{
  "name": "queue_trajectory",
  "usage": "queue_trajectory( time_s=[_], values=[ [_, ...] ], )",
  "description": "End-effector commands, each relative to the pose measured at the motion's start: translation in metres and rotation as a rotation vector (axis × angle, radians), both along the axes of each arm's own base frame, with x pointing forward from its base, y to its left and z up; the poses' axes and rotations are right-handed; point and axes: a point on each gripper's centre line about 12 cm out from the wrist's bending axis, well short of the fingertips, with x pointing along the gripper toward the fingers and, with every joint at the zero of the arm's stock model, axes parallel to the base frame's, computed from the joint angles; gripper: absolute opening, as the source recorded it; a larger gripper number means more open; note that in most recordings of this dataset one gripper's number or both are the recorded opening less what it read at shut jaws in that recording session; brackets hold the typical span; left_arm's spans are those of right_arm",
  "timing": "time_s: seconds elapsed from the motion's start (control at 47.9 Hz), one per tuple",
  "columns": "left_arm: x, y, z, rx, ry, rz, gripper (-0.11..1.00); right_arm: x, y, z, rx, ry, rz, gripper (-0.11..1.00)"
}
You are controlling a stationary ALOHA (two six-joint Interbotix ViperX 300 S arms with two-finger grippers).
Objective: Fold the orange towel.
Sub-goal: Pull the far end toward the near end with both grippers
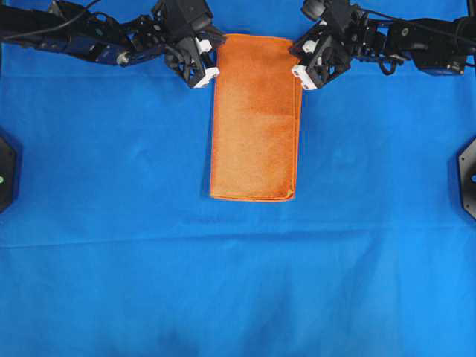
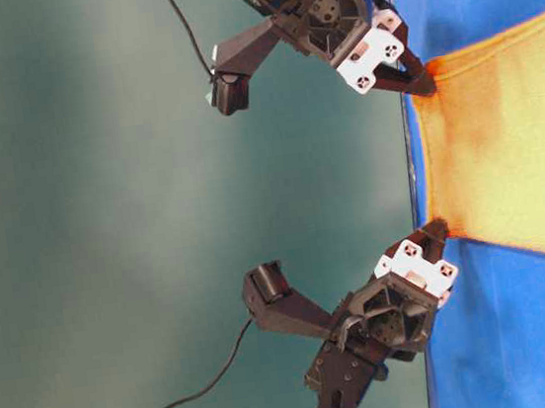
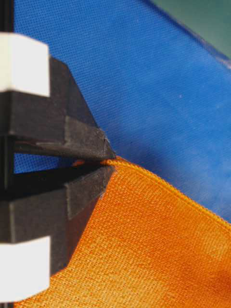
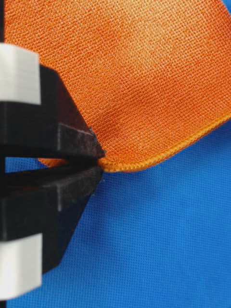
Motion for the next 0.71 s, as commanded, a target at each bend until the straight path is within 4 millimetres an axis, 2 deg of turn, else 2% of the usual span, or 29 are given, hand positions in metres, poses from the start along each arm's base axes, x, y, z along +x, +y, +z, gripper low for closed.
queue_trajectory(
  time_s=[0.0,0.146,0.334,0.564,0.689],
  values=[
    [0.004,0.005,0.026,0.03,-0.053,0.006,0.02,0.006,-0.005,0.02,-0.034,-0.05,0.0,0.04],
    [0.002,0.0,0.032,0.024,-0.041,-0.002,0.02,0.005,-0.003,0.024,-0.036,-0.056,0.002,0.04],
    [-0.002,-0.016,0.052,0.023,-0.043,-0.03,0.02,0.004,0.013,0.044,-0.056,-0.089,0.028,0.04],
    [-0.008,-0.05,0.079,0.044,-0.041,-0.111,0.02,0.003,0.042,0.065,-0.067,-0.082,0.073,0.04],
    [-0.011,-0.074,0.089,0.052,-0.036,-0.17,0.02,0.005,0.065,0.074,-0.069,-0.078,0.124,0.04]
  ],
)
